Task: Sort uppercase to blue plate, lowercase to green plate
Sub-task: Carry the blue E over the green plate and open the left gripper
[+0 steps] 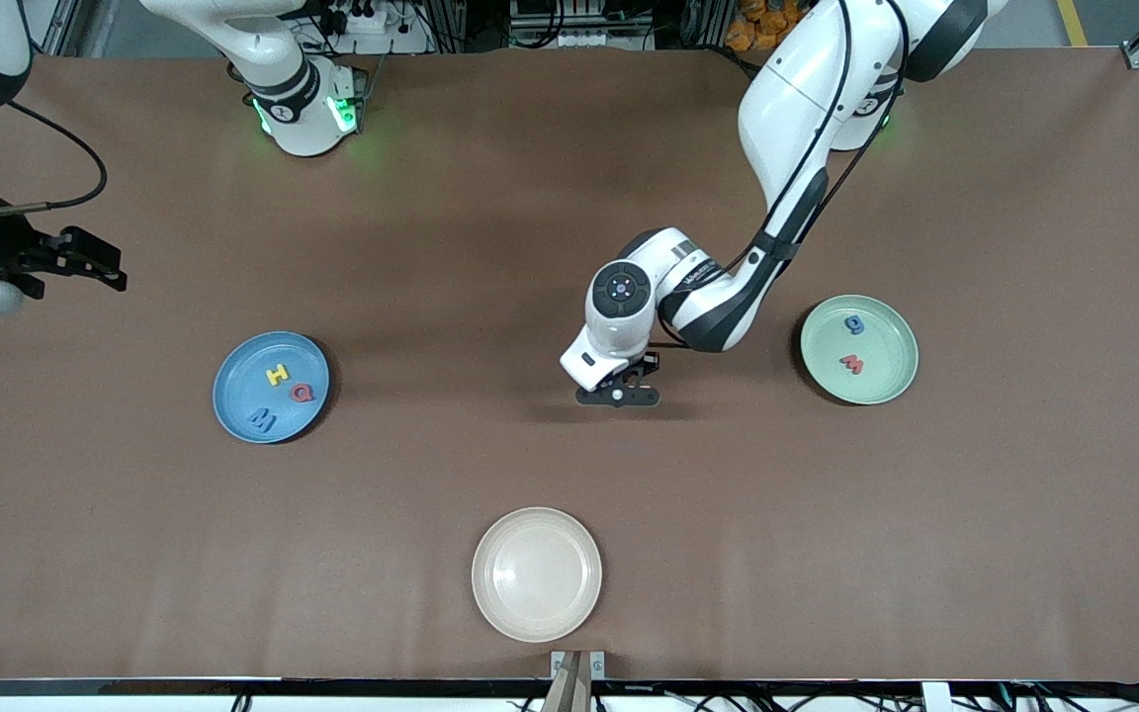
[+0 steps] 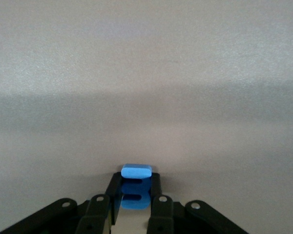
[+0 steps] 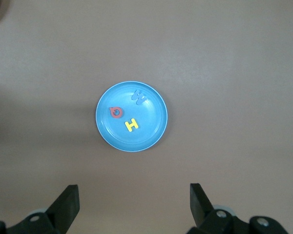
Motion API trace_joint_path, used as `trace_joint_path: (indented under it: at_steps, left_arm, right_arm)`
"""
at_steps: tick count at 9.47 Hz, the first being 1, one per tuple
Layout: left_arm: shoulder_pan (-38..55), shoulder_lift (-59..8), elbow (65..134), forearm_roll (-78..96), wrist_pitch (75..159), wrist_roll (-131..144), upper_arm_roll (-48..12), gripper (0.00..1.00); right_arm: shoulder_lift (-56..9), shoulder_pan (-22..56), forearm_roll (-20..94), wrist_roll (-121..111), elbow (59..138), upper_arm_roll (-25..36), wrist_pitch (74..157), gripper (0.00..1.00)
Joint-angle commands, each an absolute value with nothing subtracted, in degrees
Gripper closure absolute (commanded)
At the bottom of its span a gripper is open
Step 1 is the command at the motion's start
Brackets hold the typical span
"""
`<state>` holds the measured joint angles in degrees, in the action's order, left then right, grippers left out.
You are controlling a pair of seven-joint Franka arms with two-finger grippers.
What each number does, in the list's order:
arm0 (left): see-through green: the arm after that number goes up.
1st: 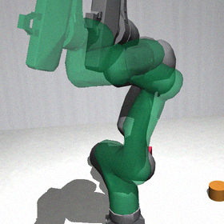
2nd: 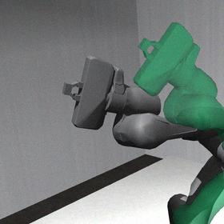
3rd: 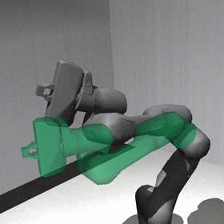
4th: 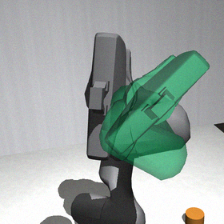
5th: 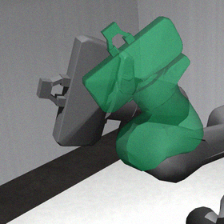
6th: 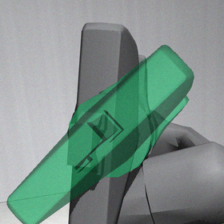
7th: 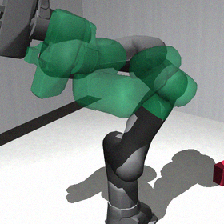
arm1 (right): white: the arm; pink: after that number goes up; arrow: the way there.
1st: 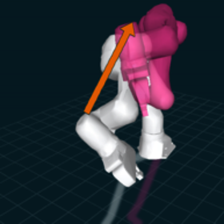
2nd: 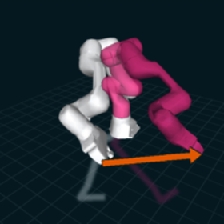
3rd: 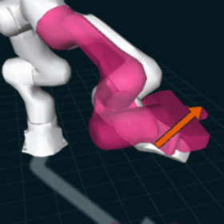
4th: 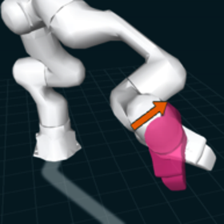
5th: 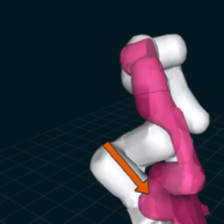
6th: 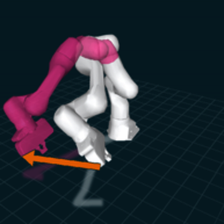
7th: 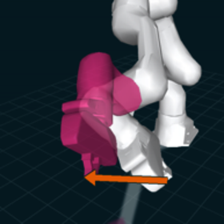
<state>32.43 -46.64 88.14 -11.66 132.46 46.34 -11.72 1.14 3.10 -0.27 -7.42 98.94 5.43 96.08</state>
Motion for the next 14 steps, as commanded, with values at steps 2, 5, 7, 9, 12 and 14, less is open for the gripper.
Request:
trace_joint_path:
  at_steps: [2, 5, 7, 9, 12, 14]
  left_arm:
    - [31.30, -45.09, 88.24, -12.22, 132.36, 47.72, -11.25, 1.00]
    - [28.49, -42.29, 88.42, -12.39, 129.83, 46.94, -11.34, 1.00]
    - [26.82, -39.83, 89.03, -12.39, 126.40, 44.75, -11.42, 1.00]
    - [24.62, -36.15, 93.31, -12.39, 124.45, 42.46, -11.78, 1.00]
    - [18.04, -29.37, 101.41, -12.39, 124.45, 32.11, -11.87, 1.00]
    - [14.87, -26.73, 104.75, -12.39, 124.45, 26.75, -11.87, 1.00]
  right_arm:
    - [0.79, 3.52, 0.09, -8.08, 97.73, 5.89, 95.71, 0.00]
    - [0.09, 4.13, 0.18, -7.47, 96.24, 5.71, 95.71, 0.00]
    - [0.09, 4.13, 0.18, -7.47, 96.15, 5.63, 95.71, 0.00]
    - [0.09, 4.31, 0.26, -7.47, 96.24, 5.62, 95.63, 0.00]
    - [0.09, 5.62, 0.26, -7.47, 96.24, 5.54, 95.54, 0.00]
    - [-1.83, 7.72, 0.52, -7.47, 93.19, 5.54, 95.19, 0.00]
